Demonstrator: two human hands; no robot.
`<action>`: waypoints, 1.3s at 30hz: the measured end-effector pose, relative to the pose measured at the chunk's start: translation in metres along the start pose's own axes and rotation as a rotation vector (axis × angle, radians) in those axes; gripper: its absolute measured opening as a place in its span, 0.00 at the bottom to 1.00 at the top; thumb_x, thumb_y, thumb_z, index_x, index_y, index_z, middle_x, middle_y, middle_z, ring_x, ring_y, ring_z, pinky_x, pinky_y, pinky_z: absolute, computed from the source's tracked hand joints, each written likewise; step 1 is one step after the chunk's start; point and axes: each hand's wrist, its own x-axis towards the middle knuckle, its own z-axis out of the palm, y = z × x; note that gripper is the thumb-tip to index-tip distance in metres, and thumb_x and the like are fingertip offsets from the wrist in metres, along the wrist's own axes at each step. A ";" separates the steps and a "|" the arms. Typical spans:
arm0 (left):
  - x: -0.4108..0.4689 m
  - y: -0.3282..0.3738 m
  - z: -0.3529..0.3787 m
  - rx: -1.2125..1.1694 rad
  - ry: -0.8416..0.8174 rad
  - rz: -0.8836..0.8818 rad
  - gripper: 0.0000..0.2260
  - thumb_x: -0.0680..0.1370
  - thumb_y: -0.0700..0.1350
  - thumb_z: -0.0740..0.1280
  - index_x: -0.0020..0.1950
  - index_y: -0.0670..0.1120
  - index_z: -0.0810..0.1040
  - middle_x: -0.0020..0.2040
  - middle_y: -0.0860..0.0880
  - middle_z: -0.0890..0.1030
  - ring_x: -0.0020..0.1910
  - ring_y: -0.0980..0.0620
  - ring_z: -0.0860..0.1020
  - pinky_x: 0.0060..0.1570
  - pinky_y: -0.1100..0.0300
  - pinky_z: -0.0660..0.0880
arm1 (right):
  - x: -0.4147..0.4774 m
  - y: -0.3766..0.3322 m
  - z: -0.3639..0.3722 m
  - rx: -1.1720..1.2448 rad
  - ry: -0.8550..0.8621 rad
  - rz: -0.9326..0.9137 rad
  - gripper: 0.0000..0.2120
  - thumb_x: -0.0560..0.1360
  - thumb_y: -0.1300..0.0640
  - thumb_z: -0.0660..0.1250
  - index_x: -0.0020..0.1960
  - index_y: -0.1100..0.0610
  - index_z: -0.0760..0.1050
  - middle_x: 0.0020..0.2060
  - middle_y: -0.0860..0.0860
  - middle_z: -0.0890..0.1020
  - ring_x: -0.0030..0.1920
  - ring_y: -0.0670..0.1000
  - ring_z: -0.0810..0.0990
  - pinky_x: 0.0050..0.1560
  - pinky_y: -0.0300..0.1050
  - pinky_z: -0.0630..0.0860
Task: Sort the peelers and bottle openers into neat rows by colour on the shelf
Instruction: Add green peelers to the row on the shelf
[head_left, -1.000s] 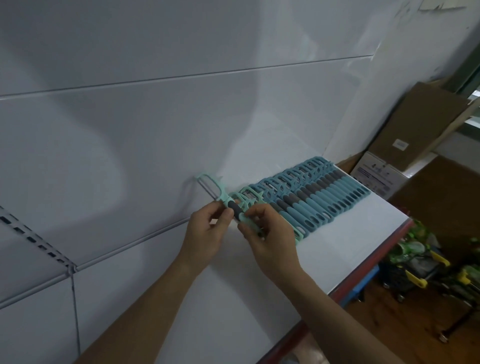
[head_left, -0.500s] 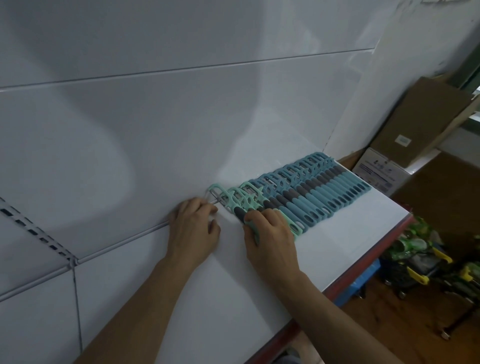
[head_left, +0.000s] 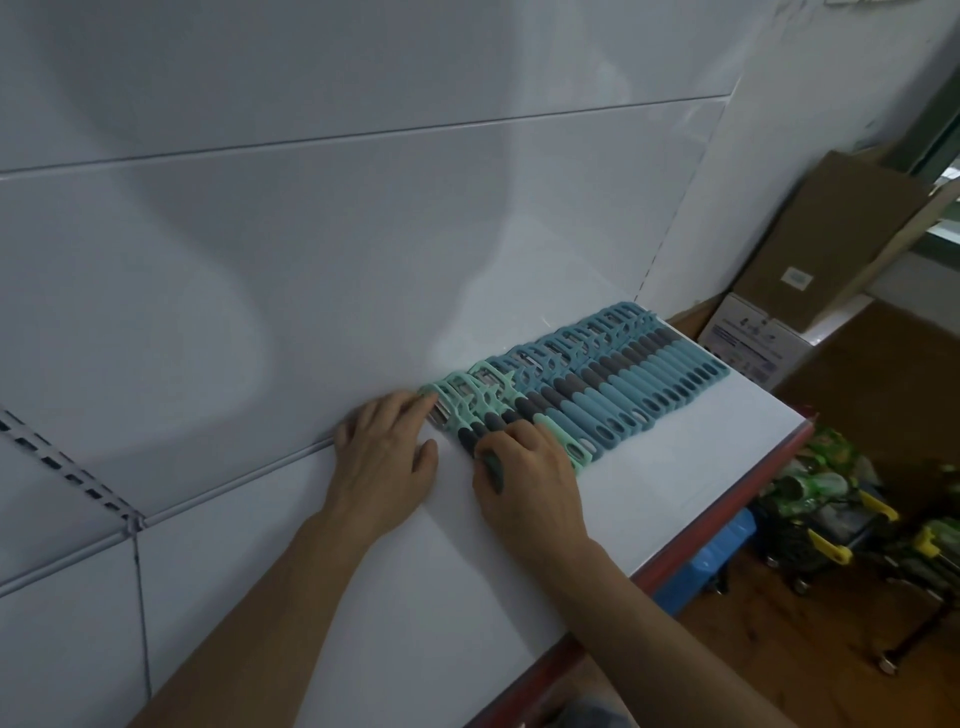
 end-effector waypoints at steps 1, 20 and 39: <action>0.000 0.001 0.000 0.013 -0.017 0.006 0.27 0.77 0.53 0.60 0.77 0.56 0.69 0.70 0.53 0.71 0.70 0.48 0.69 0.66 0.43 0.65 | 0.000 0.000 0.000 -0.002 -0.004 -0.005 0.02 0.75 0.59 0.71 0.43 0.54 0.81 0.38 0.48 0.77 0.39 0.50 0.70 0.41 0.48 0.73; 0.005 0.033 0.016 0.040 -0.051 0.089 0.31 0.79 0.63 0.50 0.79 0.52 0.64 0.80 0.54 0.63 0.79 0.53 0.59 0.70 0.44 0.64 | 0.005 0.047 -0.030 -0.122 -0.151 0.095 0.21 0.79 0.42 0.59 0.66 0.52 0.78 0.61 0.48 0.79 0.60 0.51 0.74 0.60 0.51 0.73; 0.019 0.032 0.017 0.138 -0.125 0.155 0.30 0.81 0.62 0.46 0.81 0.54 0.62 0.82 0.56 0.60 0.80 0.54 0.56 0.72 0.44 0.61 | 0.002 0.049 -0.019 -0.091 -0.044 0.013 0.07 0.81 0.55 0.65 0.50 0.53 0.82 0.43 0.48 0.77 0.44 0.50 0.72 0.45 0.49 0.74</action>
